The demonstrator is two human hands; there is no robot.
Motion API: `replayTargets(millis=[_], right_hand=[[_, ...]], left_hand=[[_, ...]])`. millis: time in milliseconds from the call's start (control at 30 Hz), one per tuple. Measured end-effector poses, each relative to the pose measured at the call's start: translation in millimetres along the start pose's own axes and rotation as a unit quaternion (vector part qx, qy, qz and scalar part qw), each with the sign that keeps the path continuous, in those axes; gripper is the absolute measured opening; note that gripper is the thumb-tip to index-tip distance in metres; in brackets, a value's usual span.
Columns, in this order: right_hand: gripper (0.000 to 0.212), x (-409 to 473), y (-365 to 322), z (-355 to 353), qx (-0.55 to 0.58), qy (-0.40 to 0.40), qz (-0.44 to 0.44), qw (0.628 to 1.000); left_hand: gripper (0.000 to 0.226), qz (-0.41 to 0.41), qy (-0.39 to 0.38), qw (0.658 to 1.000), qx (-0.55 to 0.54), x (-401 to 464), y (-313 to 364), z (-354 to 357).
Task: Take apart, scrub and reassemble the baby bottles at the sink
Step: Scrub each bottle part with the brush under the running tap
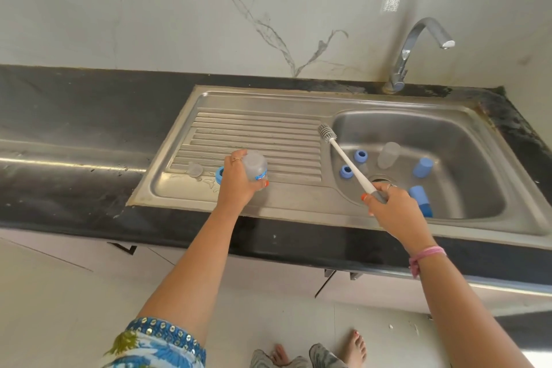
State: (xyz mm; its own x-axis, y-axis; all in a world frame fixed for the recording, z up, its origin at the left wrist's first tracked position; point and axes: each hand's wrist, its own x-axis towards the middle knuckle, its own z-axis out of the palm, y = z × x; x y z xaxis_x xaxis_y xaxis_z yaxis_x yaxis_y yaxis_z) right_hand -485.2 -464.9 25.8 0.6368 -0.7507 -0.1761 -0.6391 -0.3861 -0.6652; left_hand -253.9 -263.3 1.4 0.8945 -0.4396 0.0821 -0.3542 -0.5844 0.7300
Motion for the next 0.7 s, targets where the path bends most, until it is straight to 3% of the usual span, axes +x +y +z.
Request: replayTargets(millis=[433, 700], right_hand=[[0.027, -5.0, 9.5, -1.6, 0.013, 0.004, 0.011, 1.0], [0.027, -3.8, 17.8, -15.4, 0.037, 0.018, 0.016, 0.999]], left_hand=[[0.109, -0.01, -0.015, 1.0, 0.011, -3.1, 10.1, -7.3], [0.074, 0.038, 0.015, 0.999, 0.0, 4.2, 47.3, -4.8]])
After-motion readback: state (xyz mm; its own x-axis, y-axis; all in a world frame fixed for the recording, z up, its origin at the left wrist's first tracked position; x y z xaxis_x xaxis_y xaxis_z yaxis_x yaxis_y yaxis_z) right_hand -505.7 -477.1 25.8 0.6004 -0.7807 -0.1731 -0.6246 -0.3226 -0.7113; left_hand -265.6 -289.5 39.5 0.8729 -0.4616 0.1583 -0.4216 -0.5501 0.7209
